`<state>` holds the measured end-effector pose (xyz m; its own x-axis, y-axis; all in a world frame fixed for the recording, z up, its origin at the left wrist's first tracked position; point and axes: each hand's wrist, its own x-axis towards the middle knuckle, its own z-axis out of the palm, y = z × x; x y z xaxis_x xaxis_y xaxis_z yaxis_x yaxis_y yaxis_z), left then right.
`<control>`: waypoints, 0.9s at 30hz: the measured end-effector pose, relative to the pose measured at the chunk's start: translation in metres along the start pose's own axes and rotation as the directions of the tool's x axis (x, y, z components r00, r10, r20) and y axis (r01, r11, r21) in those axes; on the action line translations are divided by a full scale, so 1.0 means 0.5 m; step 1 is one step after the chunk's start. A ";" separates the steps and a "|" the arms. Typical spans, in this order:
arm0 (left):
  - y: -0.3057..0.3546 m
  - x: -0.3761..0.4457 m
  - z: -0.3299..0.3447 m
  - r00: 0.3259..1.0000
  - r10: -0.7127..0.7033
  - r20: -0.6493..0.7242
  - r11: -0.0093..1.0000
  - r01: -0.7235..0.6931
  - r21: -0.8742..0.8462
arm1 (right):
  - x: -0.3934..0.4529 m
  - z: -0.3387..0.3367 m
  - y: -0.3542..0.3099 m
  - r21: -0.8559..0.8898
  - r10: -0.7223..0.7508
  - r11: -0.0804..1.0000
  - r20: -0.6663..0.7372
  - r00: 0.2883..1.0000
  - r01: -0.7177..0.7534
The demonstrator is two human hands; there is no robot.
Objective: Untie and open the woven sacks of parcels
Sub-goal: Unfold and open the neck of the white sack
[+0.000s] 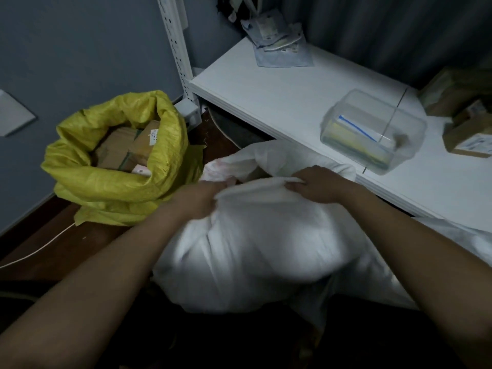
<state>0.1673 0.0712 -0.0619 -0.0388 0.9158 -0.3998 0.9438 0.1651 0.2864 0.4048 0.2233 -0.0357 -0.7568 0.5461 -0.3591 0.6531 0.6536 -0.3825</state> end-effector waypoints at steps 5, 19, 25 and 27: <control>0.027 0.021 0.004 0.983 0.148 0.110 0.965 -0.119 -0.235 | -0.052 0.055 0.013 -0.261 -0.117 0.962 -0.151 0.982 0.074; 0.078 0.046 0.116 0.657 0.565 -0.499 0.819 -0.377 0.431 | -0.092 0.098 0.037 -0.394 -0.285 0.892 -0.112 0.952 0.221; 0.088 0.005 0.078 0.987 0.104 -0.123 0.951 -0.135 -0.280 | -0.045 0.127 -0.020 -0.215 -0.395 0.913 -0.263 0.880 0.346; 0.076 0.005 0.065 0.993 0.034 0.115 0.876 0.025 -0.482 | -0.046 0.135 -0.022 -0.404 -0.484 0.849 -0.333 0.809 0.341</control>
<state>0.2139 0.0678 -0.0802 0.0316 0.8729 -0.4869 0.6671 0.3443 0.6606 0.4167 0.1680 -0.0806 -0.9372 0.3001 0.1777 0.2855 0.9528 -0.1031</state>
